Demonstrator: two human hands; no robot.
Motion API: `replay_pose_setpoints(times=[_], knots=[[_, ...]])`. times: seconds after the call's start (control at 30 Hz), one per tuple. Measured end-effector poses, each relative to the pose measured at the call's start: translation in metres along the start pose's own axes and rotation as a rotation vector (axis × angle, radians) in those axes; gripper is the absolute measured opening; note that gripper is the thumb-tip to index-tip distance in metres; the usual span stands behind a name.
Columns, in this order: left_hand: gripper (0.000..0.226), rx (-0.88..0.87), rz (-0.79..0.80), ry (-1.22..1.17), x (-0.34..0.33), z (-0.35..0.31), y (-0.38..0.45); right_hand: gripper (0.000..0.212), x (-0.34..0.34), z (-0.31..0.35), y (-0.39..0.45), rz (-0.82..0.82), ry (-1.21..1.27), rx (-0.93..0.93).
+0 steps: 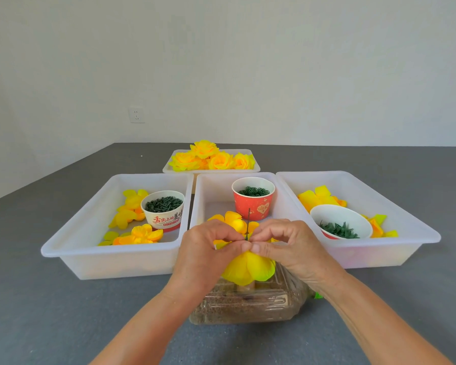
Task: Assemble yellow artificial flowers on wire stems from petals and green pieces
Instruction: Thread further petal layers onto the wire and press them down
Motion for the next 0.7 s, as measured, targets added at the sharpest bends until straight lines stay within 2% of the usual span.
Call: replay_pose_setpoints(times=[0.27,0.4,0.47,0.63,0.7], knots=[[0.015,-0.039,0.092,-0.060,0.002,0.006,0.004,0.006,-0.003,-0.008,-0.001,0.010,0.089,0.037],[0.018,-0.007,0.147,0.011,0.008,0.005,0.011,0.011,0.002,-0.006,0.002,0.090,0.116,-0.062],[0.020,0.006,0.174,0.039,0.011,0.004,0.014,0.004,0.009,-0.004,0.006,0.073,0.065,-0.104],[0.016,-0.001,0.259,0.049,0.012,0.000,0.020,0.005,0.057,-0.008,0.028,-0.294,-0.095,-0.149],[0.015,-0.007,0.277,0.039,0.012,0.000,0.022,0.006,0.086,-0.018,0.039,-0.421,-0.199,-0.231]])
Point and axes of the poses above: each hand's wrist, its own y-axis towards the middle knuckle, its own x-axis out of the back of the hand, z = x × y, the point moved 1 cm from there along y, towards the middle knuckle, and after that the axes turned 7 degrees about z, right-handed, at the moved point
